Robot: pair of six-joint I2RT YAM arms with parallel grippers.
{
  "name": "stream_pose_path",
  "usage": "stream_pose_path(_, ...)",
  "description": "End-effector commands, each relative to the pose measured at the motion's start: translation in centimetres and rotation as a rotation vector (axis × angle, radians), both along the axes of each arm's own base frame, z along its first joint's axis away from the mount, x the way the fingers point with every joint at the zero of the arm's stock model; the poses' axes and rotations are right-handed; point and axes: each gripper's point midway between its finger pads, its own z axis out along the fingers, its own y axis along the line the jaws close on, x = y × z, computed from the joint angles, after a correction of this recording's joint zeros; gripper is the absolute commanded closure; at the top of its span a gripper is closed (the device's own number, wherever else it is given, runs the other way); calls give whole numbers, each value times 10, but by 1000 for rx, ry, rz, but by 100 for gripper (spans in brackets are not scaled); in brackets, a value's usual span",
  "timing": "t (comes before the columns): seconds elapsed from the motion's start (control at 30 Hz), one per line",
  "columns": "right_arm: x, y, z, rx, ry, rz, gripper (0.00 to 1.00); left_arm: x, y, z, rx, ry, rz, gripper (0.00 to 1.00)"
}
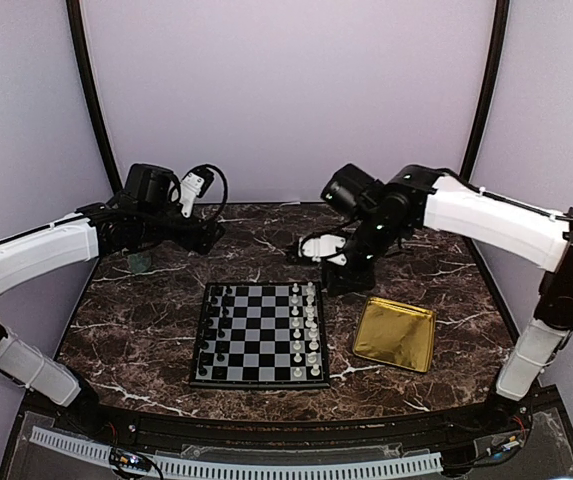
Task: Set up the chess pieces on the board
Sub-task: Reset both arms
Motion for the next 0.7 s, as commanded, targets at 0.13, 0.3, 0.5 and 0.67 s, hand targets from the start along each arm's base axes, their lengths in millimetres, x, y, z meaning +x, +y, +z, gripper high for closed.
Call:
stream_pose_path(0.13, 99, -99, 92, 377, -286, -405, 63, -4, 11, 47, -22, -135, 26, 5)
stream_pose_path(0.3, 135, -190, 176, 651, -609, -773, 18, 1, 19, 63, -53, -155, 99, 1)
stream_pose_path(0.5, 146, -266, 224, 743, -764, -1092, 3, 5, 35, 104, -71, -194, 196, 1)
stream_pose_path(0.67, 123, -304, 266, 864, -901, -1284, 3, 1, 46, 129, -82, -260, 231, 1)
